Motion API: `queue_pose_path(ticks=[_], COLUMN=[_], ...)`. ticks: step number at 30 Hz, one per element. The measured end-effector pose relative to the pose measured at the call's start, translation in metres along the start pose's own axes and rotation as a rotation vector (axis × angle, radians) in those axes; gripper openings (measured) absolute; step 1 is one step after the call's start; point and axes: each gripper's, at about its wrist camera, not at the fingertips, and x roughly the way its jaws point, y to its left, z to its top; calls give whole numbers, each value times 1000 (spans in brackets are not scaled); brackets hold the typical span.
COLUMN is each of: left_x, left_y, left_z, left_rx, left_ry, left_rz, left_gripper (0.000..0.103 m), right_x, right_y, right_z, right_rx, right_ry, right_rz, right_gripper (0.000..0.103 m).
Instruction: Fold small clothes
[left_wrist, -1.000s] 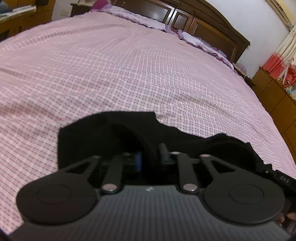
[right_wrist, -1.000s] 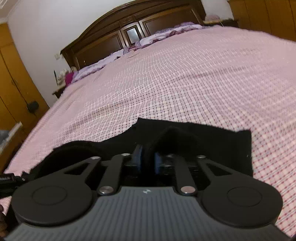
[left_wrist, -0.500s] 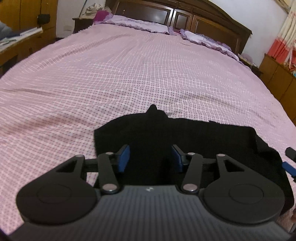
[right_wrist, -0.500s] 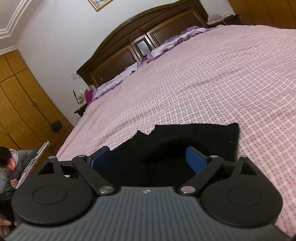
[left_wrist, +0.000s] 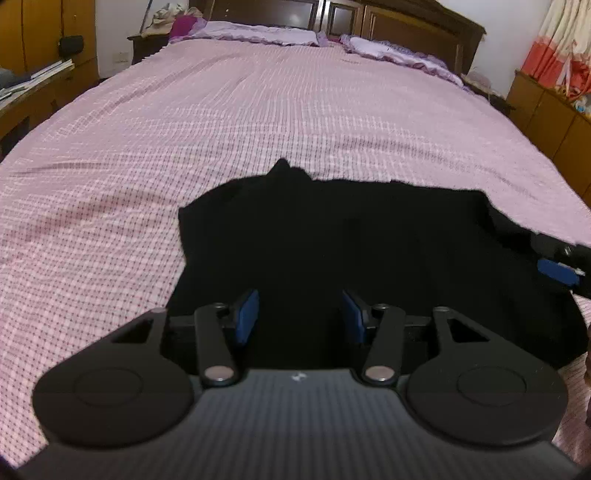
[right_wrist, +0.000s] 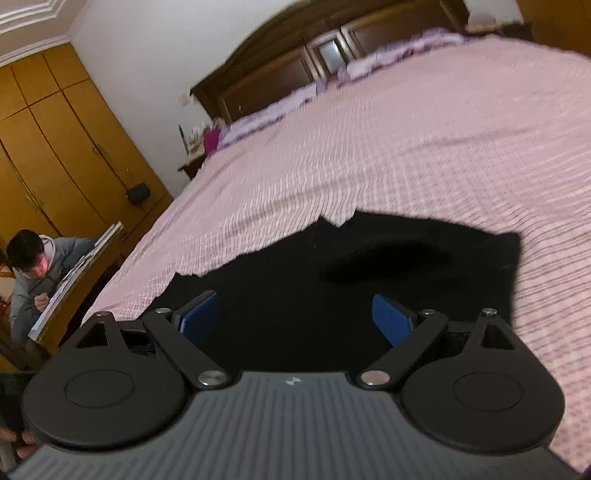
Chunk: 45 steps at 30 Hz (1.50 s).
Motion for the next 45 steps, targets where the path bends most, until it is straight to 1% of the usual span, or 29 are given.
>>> queue_pose_path(ticks=[2,3,7,11,13,17,20,24,27,29,31,33,36,40,42,45], left_x=[2,3,3,1,-1,-7,-11,-15,-21,-24,-27,-29,-34,-37,-40,-44], left_y=[-1,-2,-2,-4,-6,-8,-10,-15,-18,-20,-22,-23,-25,-27,-29,-32], left_z=[-3,-4,-7,-8,-8,-12,-16,-21,-29,-36,-43,-48,-55,-61,-64,-66], left_rx=[8,6,-20,-19,-19,-38,-43,-38,-35,-27,-18,-10,2,9,14,23], left_ry=[-4,-9,-38,-40,-32,-20,-7,14,16,25,38,44,55,78,80,86], left_rz=[21,29,42,55,60,52,38,41,36,36,42,52,68,80,85,83], left_gripper=[51,51,51,51,51,51,51,51,51,51,51,51,51,51,51,51], right_x=[14,19,37,38,30,4,-24,-66,-88,-99,-107,-112,-116,-113,-110,-102], right_y=[-1,-1,-7,-24,-29,-36,-40,-48,-54,-57,-58,-60,-64,-56,-54,-57], right_z=[4,7,21,34,37,33,21,-12,-31,-42,-48,-52,-59,-62,-60,-56], right_rx=[5,3,-3,69,81,91,82,92,106,104,96,118,151,100,100,141], right_ry=[23,20,-83,-156,-172,-163,-114,-73,-38,-38,-42,-42,-47,-48,-48,-51], right_rz=[-4,-17,-172,-258,-271,-243,-225,-199,-196,-200,-212,-215,-188,-187,-166,-121], right_gripper=[94,94,94,94,94,95,95,96,96,96,96,96,97,97,97,98])
